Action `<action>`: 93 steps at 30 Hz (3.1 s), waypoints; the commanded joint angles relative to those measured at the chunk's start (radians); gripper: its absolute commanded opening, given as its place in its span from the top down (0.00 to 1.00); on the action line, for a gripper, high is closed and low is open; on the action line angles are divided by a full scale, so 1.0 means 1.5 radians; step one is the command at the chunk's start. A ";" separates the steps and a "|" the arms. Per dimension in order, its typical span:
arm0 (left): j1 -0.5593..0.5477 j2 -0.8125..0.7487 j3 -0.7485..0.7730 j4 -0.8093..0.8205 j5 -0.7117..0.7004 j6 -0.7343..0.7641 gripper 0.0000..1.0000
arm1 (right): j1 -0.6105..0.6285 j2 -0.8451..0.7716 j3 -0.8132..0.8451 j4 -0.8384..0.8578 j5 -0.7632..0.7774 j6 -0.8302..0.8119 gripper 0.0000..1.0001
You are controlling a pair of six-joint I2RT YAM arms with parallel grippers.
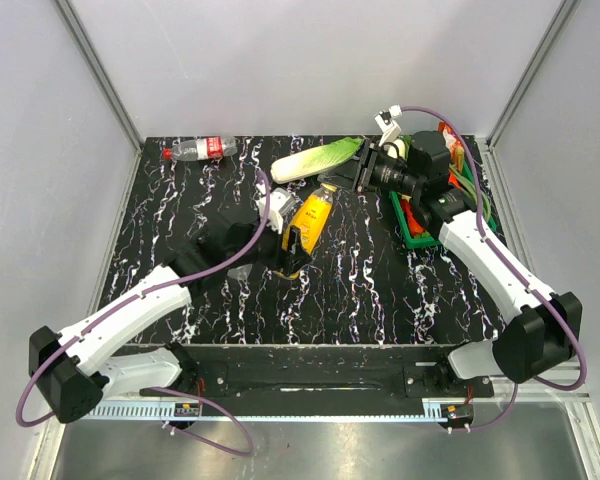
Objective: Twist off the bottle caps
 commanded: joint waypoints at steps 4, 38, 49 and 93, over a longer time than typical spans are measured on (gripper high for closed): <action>0.048 -0.054 -0.030 0.217 0.225 -0.069 0.96 | -0.002 -0.043 -0.013 0.075 -0.105 -0.028 1.00; 0.060 -0.070 -0.056 0.395 0.448 -0.149 0.97 | -0.004 -0.178 -0.091 0.325 -0.101 -0.014 0.13; 0.062 -0.075 -0.039 0.284 0.364 -0.088 0.95 | -0.004 -0.207 -0.084 0.249 -0.004 -0.043 0.00; -0.218 0.137 0.198 -0.231 -0.644 0.002 0.94 | -0.001 0.008 -0.022 0.078 0.043 0.141 0.06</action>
